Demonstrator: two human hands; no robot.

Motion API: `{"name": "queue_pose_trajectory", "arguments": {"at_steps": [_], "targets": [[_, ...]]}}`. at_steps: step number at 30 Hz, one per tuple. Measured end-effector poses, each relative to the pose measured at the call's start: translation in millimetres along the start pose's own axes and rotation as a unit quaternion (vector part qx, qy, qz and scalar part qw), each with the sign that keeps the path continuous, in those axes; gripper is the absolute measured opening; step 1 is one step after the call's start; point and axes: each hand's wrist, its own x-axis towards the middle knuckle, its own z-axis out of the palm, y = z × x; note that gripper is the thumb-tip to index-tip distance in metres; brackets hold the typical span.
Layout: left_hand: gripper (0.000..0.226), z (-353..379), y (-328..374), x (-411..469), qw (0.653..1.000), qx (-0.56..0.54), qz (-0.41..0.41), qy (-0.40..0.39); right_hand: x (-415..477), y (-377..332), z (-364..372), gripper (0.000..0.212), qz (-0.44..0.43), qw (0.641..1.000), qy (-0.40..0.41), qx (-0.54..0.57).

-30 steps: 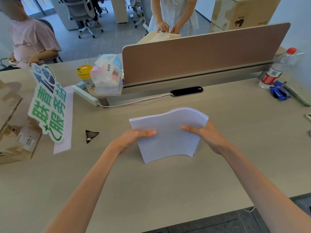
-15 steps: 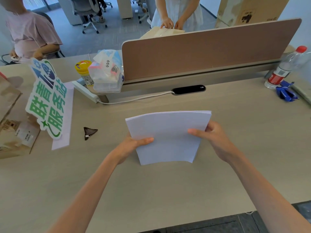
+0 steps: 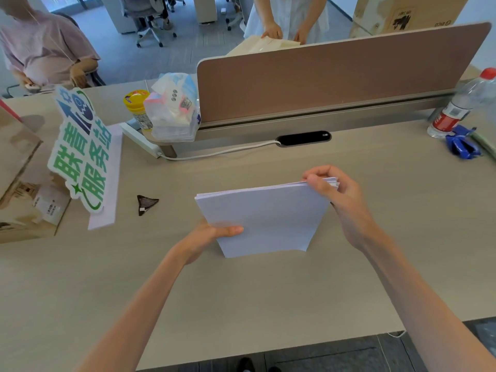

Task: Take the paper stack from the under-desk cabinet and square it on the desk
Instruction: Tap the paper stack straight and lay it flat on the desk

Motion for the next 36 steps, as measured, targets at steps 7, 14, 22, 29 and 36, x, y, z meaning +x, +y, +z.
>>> {"name": "queue_pose_trajectory", "arguments": {"at_steps": [7, 14, 22, 29, 36], "targets": [[0.059, -6.0, 5.8, 8.4, 0.997, 0.067, -0.016, -0.033, 5.6, 23.1, -15.9, 0.053, 0.133, 0.968, -0.181, -0.112], [0.030, -23.1, 11.3, 22.2, 0.996, 0.059, -0.031, -0.052, 30.4, 26.3, 6.4, 0.035, 0.127, 0.975, -0.157, -0.090], [0.042, -75.2, 12.6, 68.5, 0.997, -0.009, -0.068, -0.024, 108.0, 60.8, 48.0, 0.026, 0.176, 0.974, -0.117, -0.075], [0.040, -88.2, -20.0, 135.7, 0.970, -0.179, -0.112, 0.119, 168.8, 127.6, 75.2, 0.033, 0.256, 0.963, 0.019, -0.083], [0.034, -95.7, -40.5, 165.4, 0.981, -0.052, -0.134, 0.133, 194.8, 176.3, 86.4, 0.010, 0.274, 0.936, 0.063, -0.214]]}}
